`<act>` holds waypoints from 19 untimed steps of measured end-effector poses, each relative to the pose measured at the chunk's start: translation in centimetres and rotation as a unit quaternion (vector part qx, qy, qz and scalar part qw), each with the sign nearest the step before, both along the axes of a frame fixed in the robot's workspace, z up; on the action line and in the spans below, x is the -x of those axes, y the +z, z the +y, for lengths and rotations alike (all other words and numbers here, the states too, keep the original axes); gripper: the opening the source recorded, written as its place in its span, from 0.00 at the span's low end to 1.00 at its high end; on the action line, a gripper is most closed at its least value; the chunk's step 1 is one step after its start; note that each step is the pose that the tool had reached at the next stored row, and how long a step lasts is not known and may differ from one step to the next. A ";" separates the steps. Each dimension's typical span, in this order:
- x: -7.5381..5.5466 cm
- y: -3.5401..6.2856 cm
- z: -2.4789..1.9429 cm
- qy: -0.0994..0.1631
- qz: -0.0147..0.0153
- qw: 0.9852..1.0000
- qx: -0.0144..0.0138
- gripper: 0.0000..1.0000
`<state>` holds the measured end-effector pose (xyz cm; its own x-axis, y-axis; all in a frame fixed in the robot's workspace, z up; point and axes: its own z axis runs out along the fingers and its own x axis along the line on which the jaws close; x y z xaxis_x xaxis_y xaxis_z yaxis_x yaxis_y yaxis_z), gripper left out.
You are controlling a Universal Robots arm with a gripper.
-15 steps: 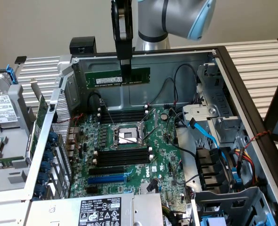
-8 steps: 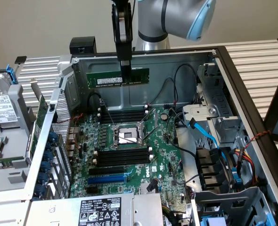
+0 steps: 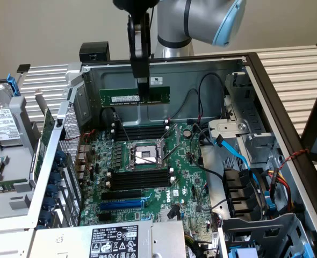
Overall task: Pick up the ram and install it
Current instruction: 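Pick up the ram and move it above insertion slot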
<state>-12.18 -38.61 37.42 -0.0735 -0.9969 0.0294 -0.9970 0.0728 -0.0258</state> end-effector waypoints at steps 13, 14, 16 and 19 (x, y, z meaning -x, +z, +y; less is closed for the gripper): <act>0.2 -1.59 -0.16 0.011 0.000 1.000 0.000 0.13; 0.2 -1.66 -0.16 0.016 0.000 1.000 0.000 0.13; 0.2 -1.95 -0.16 0.023 0.000 1.000 0.000 0.13; 0.3 -2.50 -0.16 0.029 0.000 1.000 0.000 0.13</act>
